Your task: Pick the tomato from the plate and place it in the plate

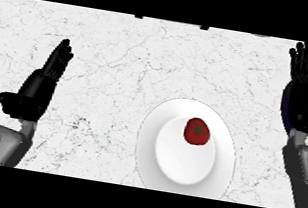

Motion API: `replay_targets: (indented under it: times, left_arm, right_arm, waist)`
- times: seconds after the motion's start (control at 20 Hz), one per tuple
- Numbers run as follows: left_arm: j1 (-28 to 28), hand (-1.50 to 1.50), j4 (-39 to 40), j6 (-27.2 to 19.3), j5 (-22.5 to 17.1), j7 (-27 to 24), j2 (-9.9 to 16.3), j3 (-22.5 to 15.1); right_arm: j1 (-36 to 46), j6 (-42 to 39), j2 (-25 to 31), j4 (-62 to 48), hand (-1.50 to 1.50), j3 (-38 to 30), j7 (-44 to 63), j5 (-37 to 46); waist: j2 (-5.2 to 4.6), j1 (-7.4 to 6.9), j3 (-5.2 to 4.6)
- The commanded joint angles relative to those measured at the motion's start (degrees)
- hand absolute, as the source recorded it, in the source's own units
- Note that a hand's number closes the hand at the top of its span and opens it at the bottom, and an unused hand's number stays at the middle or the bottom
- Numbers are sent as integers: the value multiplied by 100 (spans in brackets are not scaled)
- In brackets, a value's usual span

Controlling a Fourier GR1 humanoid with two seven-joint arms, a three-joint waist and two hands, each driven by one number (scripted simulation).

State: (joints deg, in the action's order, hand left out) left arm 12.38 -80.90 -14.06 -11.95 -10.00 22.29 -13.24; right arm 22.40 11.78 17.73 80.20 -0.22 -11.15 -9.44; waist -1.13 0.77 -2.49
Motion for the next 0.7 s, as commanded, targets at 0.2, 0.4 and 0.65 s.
replay_targets:
  times: [0.2,0.4,0.65]
  left_arm:
    - [-521,0,477,-316,-48,878,-100,4]
    - [-658,0,644,-364,-96,1053,-215,-60]
    - [-774,0,393,-432,-201,1487,-228,-38]
  right_arm:
    - [179,-1669,-341,253,150,965,1047,-955]
    - [427,-1005,1838,407,150,1561,311,2309]
    - [-1148,4,-311,112,150,1217,-306,781]
  waist:
    - [108,-246,252]
    - [180,-93,142]
    - [93,-39,287]
